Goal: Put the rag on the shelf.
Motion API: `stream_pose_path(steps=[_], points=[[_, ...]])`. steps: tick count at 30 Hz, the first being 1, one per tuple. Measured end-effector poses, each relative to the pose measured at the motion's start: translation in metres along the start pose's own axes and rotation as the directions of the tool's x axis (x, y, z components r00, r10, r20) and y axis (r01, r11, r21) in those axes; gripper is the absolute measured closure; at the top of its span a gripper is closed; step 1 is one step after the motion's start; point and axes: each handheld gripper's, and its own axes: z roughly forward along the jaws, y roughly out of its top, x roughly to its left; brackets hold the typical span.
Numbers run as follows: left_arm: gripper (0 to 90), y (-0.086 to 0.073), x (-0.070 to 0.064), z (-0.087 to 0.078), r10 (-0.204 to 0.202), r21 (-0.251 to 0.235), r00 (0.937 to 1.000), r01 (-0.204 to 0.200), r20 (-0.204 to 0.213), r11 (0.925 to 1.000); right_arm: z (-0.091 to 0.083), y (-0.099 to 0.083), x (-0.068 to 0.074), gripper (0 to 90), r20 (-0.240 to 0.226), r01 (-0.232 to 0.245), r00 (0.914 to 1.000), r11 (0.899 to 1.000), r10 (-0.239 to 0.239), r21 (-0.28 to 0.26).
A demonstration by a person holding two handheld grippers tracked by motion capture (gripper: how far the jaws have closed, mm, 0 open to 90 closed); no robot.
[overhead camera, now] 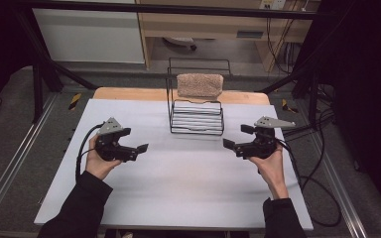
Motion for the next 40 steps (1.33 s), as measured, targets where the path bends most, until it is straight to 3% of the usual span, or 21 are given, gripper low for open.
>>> stream_pose_path(steps=[9, 16, 22, 28, 40], points=[[8.3, -0.051, 0.01, -0.015, -0.037, 0.041, 0.9991, 0.038, -0.018, 0.9984, -0.004, -0.035, -0.001, 0.4, -0.027, -0.006, 0.9996, 0.999, 0.007, 0.041], [8.8, -0.076, 0.014, -0.027, -0.058, 0.056, 0.9978, 0.06, -0.032, 0.9966, -0.006, -0.067, -0.007, 0.4, -0.018, -0.011, 0.9998, 0.996, 0.013, 0.092], [8.9, -0.089, 0.015, -0.033, -0.058, 0.062, 0.9974, 0.06, -0.042, 0.9962, -0.013, -0.097, -0.016, 0.4, -0.004, -0.046, 0.9989, 0.992, 0.047, 0.114], [9.6, -0.101, 0.015, -0.034, -0.045, 0.083, 0.9975, 0.05, -0.055, 0.9953, -0.02, -0.115, -0.021, 0.4, 0.018, -0.063, 0.998, 0.987, 0.061, 0.147], [9.6, -0.108, 0.017, -0.032, -0.052, 0.099, 0.9966, 0.058, -0.065, 0.9934, -0.023, -0.122, -0.019, 0.4, 0.01, -0.056, 0.9984, 0.986, 0.055, 0.154]])
